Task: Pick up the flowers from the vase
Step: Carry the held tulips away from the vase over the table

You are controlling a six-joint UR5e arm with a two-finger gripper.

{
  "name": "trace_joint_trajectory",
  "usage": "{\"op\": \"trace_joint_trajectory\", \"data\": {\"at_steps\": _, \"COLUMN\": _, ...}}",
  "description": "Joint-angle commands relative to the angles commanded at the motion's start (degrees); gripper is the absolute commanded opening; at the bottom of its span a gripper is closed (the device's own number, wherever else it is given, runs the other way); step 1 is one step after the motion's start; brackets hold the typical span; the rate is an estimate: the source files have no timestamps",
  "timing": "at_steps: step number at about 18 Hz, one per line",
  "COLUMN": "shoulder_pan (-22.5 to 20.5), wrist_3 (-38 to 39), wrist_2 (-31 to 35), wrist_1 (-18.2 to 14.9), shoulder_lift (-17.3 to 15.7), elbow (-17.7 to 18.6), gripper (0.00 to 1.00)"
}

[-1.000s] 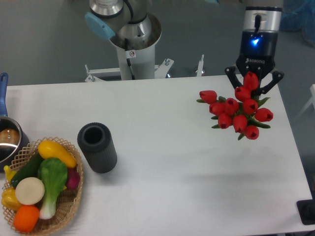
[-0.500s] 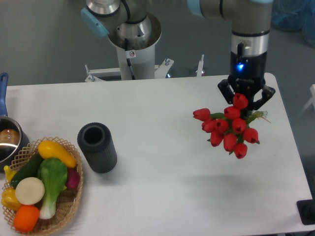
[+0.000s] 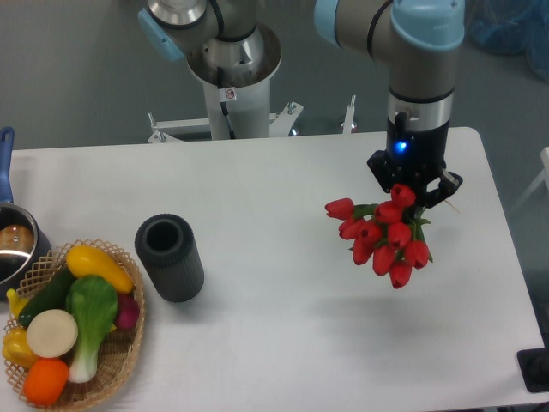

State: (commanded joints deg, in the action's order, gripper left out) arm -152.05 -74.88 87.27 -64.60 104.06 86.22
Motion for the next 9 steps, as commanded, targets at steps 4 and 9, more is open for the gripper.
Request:
{"op": "trace_joint_trajectory", "data": {"at_steps": 4, "shoulder_pan": 0.09, "wrist_3": 0.35, "wrist_2": 0.09, "wrist_1": -1.23, "shoulder_lift": 0.53, "elbow": -0.09, "gripper": 0.2}}
{"op": "trace_joint_trajectory", "data": {"at_steps": 9, "shoulder_pan": 0.97, "wrist_3": 0.88, "wrist_2": 0.35, "wrist_1": -2.02, "shoulder_lift": 2.02, "elbow": -0.44, "gripper": 0.2}}
